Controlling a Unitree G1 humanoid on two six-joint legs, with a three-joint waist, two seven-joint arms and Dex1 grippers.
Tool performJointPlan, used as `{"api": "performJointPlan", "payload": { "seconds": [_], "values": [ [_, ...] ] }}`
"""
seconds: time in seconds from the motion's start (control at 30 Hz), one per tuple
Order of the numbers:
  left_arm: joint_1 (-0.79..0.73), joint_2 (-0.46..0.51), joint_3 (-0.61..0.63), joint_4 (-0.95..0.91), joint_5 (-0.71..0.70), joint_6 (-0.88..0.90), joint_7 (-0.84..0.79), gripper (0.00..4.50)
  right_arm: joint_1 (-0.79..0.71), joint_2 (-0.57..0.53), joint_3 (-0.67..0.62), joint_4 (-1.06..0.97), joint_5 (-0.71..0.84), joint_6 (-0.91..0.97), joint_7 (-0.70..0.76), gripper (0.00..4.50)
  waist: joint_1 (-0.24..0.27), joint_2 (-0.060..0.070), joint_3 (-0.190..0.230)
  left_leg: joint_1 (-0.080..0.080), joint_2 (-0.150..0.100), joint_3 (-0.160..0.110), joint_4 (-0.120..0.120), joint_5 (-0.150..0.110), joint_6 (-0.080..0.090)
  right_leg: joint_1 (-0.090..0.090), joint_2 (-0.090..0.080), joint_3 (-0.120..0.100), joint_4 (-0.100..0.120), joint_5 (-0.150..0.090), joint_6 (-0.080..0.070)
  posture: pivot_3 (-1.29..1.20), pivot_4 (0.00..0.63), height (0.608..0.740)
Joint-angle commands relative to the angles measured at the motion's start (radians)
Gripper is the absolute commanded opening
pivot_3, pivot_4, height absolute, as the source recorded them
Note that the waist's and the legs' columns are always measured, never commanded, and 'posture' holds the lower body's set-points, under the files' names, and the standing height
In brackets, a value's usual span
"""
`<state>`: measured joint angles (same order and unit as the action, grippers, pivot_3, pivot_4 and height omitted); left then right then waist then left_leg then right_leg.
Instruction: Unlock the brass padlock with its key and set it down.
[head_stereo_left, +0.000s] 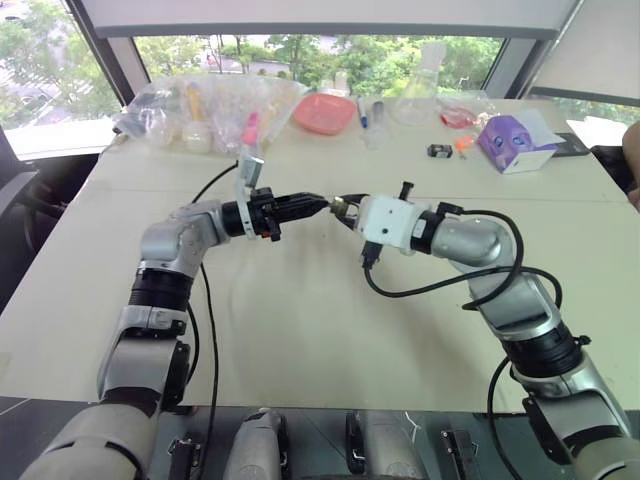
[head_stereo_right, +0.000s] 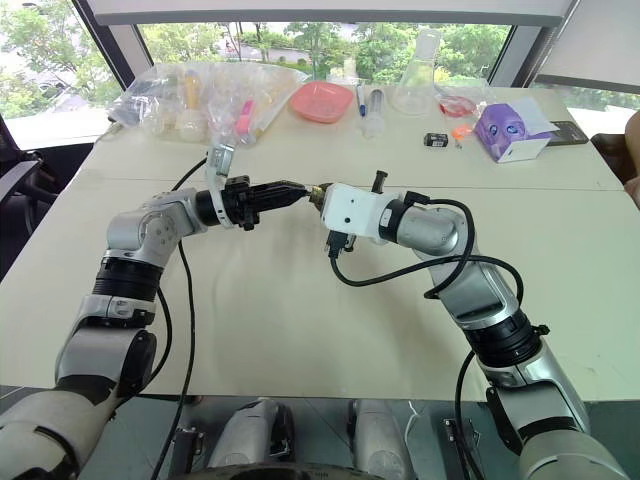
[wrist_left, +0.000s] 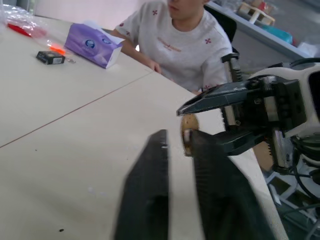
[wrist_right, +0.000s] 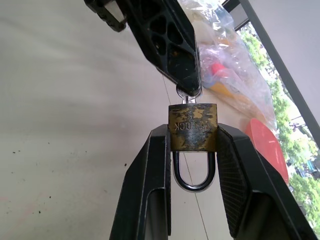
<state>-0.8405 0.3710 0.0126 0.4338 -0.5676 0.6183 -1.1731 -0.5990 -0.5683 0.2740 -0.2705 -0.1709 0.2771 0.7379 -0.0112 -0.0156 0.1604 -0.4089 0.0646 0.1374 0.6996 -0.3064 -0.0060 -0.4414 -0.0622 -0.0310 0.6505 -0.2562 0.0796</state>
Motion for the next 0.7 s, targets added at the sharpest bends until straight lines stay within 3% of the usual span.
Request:
{"api": "performJointPlan", "payload": {
  "seconds": [0.03, 0.37, 0.53, 0.7],
  "values": [
    [-0.027, 0.003, 0.003, 0.001, 0.02, -0.028, -0.005, 0.02, -0.01, 0.0, -0.019, -0.041, 0.005, -0.017, 0.001, 0.66, 0.0, 0.0, 0.0, 0.0, 0.0, 0.0, 0.0, 0.0, 0.0, 0.0, 0.0, 0.0, 0.0, 0.0, 0.0, 0.0, 0.15, 0.733],
    [-0.009, 0.017, -0.067, -0.021, 0.155, -0.203, -0.024, 0.02, -0.016, 0.003, -0.02, -0.032, -0.004, -0.021, 0.004, 0.66, 0.0, 0.0, 0.0, 0.0, 0.0, 0.0, 0.0, 0.0, 0.0, 0.0, 0.0, 0.0, 0.0, 0.0, 0.0, 0.0, 0.15, 0.733],
    [-0.01, 0.006, -0.125, 0.022, 0.331, -0.585, 0.02, 0.02, -0.021, 0.0, -0.022, -0.007, -0.019, -0.045, -0.005, 0.66, 0.0, 0.0, 0.0, 0.0, 0.0, 0.0, 0.0, 0.0, 0.0, 0.0, 0.0, 0.0, 0.0, 0.0, 0.0, 0.0, 0.15, 0.733],
    [-0.03, -0.004, -0.134, 0.09, 0.375, -0.753, 0.003, 0.02, -0.024, 0.005, -0.024, 0.011, -0.024, -0.051, -0.007, 0.66, 0.0, 0.0, 0.0, 0.0, 0.0, 0.001, 0.0, 0.0, 0.0, 0.0, 0.0, 0.0, 0.0, 0.0, 0.0, 0.0, 0.15, 0.733]
  ]
}}
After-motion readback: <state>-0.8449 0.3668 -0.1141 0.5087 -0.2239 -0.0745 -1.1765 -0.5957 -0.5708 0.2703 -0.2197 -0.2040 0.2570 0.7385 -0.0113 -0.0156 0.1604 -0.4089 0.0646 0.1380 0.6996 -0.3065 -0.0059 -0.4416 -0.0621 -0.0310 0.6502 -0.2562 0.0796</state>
